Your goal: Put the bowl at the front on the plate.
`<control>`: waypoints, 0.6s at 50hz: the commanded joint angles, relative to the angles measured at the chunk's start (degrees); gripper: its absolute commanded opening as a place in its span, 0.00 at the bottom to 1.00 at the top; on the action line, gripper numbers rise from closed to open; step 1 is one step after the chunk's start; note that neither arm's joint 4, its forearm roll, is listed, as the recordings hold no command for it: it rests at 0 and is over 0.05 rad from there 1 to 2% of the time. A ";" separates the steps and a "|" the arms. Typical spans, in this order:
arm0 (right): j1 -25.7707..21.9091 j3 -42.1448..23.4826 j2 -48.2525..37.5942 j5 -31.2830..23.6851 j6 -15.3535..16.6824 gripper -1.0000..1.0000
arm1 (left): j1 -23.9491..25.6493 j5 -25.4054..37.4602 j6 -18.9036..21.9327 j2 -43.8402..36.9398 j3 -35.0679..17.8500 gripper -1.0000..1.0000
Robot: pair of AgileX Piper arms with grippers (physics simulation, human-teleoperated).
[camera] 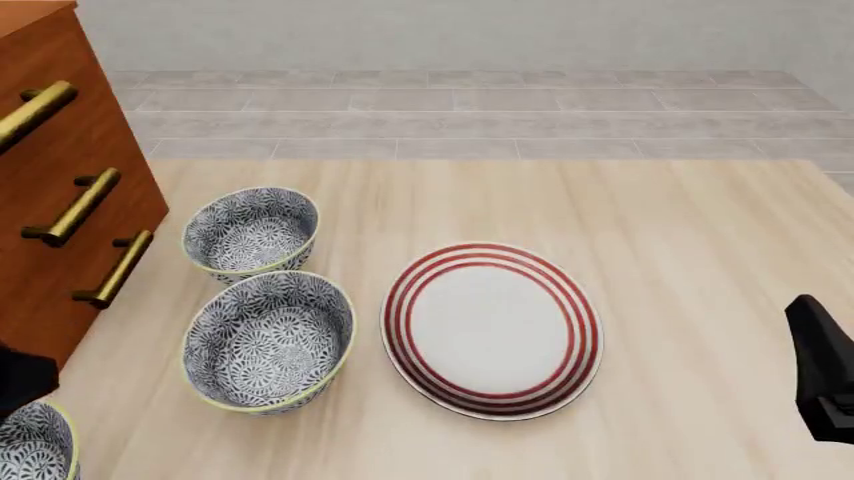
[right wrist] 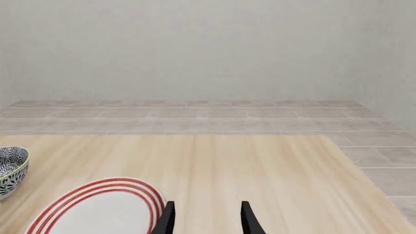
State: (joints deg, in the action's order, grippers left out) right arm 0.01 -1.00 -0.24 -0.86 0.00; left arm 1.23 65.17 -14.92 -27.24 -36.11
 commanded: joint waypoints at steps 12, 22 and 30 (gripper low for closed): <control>0.01 0.07 0.11 -0.02 0.00 1.00 | -3.60 -8.07 -1.28 -3.99 6.96 1.00; 0.00 0.07 0.12 -0.01 -0.01 1.00 | -4.32 -11.15 -2.76 -5.38 9.41 1.00; 0.00 0.07 0.11 -0.02 0.00 1.00 | -3.01 -12.45 -4.86 -4.47 12.10 1.00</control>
State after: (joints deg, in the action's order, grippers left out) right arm 0.01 -1.00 -0.24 -0.85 0.00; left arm -2.32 54.76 -17.76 -32.02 -26.94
